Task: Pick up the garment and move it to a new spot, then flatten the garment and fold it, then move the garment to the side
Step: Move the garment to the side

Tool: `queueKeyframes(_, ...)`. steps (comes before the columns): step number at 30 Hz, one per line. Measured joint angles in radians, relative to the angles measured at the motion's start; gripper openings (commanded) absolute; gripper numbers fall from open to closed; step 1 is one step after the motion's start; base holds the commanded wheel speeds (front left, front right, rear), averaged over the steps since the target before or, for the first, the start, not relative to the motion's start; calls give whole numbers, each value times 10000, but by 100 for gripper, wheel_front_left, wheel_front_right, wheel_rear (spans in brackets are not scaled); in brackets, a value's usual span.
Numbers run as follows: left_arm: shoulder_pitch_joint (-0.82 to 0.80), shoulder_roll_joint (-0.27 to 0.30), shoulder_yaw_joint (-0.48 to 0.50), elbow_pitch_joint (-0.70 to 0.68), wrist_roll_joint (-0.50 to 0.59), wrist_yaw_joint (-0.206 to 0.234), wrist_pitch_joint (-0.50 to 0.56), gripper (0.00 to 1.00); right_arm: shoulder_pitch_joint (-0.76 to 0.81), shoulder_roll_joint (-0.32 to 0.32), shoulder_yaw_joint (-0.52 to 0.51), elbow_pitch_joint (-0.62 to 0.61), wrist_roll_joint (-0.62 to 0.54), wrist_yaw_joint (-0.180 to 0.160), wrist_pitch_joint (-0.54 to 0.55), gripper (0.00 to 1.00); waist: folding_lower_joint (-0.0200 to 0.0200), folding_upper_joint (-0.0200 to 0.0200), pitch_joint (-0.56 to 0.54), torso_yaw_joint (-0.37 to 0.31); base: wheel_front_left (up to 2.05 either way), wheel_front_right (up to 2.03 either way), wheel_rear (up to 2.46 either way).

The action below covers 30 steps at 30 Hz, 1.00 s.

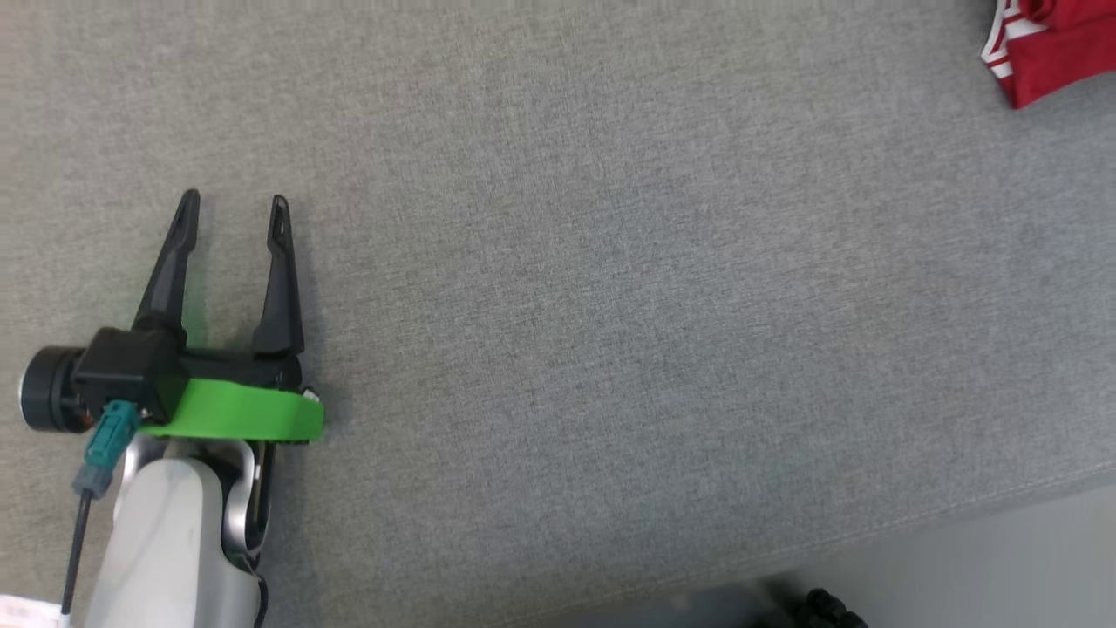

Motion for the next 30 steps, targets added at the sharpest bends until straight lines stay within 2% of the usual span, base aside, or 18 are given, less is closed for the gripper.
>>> queueKeyframes(5,381,-115,109,410,-167,42,-140,100,418,514,-121,-644,29,0,-291,100,0,0,-679,55,0,0,0)
queueKeyframes(9,754,-128,251,675,-276,115,-217,100,1285,1145,-621,-1998,-42,0,-330,100,0,-1,-1280,137,0,0,0)
queueKeyframes(16,1349,-157,487,932,-500,205,-272,100,3831,2399,-1781,-3866,-625,0,-341,100,0,0,-2305,336,0,0,0)
queueKeyframes(21,1618,-221,581,1104,-602,205,-297,100,5627,3145,-2403,-4723,-924,-2,-339,100,0,0,-2974,554,0,0,0)
queueKeyframes(22,1755,-236,602,1175,-606,201,-305,100,6245,3453,-2623,-5079,-988,-2,-339,100,0,-1,-3247,649,0,0,0)
queueKeyframes(30,2049,-336,652,1296,-616,182,-307,100,8567,4272,-3281,-6220,-1078,-2,-339,100,-1,-1,-4131,1008,0,0,0)
